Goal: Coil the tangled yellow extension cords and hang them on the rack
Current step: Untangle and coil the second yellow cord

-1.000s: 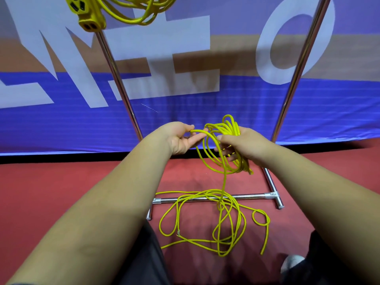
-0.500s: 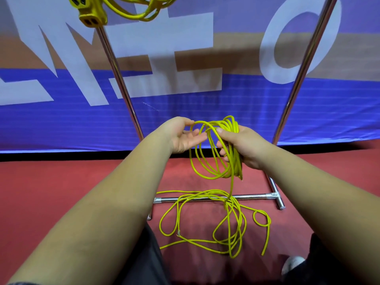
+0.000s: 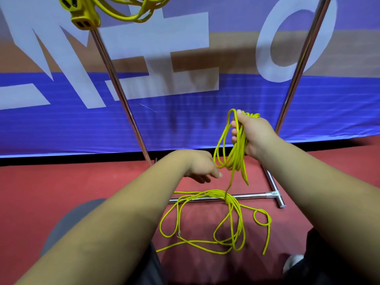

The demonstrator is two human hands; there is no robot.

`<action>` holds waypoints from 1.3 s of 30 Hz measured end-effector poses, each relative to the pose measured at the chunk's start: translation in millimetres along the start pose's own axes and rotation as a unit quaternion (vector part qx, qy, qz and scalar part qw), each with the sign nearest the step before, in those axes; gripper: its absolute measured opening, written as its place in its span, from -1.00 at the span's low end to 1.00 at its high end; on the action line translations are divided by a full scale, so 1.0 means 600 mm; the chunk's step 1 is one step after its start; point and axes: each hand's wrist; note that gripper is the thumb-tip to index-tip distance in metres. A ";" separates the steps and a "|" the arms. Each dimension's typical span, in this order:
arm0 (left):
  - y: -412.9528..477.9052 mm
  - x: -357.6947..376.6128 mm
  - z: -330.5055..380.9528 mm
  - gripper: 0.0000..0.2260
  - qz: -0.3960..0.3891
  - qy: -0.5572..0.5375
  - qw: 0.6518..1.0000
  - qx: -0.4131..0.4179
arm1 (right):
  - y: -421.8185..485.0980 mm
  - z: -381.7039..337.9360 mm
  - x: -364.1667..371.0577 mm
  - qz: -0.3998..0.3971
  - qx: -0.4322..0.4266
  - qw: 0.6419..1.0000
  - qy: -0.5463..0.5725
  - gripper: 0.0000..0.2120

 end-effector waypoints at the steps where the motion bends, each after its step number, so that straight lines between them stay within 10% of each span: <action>1: 0.003 0.008 -0.002 -0.74 0.000 0.016 1.000 0.000 | 0.001 -0.003 -0.001 0.002 0.004 1.000 0.004 -0.68; 5: 0.005 0.035 -0.004 -0.42 -0.044 0.148 0.987 0.055 | 0.000 -0.015 -0.003 0.000 0.012 0.999 0.038 -0.69; 20: -0.012 0.016 0.012 -0.76 -0.106 0.026 0.984 0.138 | -0.015 -0.038 -0.038 -0.026 -0.017 0.999 0.022 -0.75; 30: -0.017 0.008 0.008 -0.78 -0.061 0.171 0.974 0.133 | -0.031 -0.050 -0.029 -0.062 -0.015 0.998 0.024 -0.80; 39: -0.017 -0.077 -0.008 -0.47 0.212 0.050 0.975 0.044 | -0.072 -0.058 -0.021 -0.222 0.023 0.968 -0.112 -0.84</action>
Point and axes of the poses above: each hand's wrist, its own y-axis towards the middle knuckle, its own x-axis out of the palm, z = x × y, and after that the axes turned 8 degrees about z, right-handed
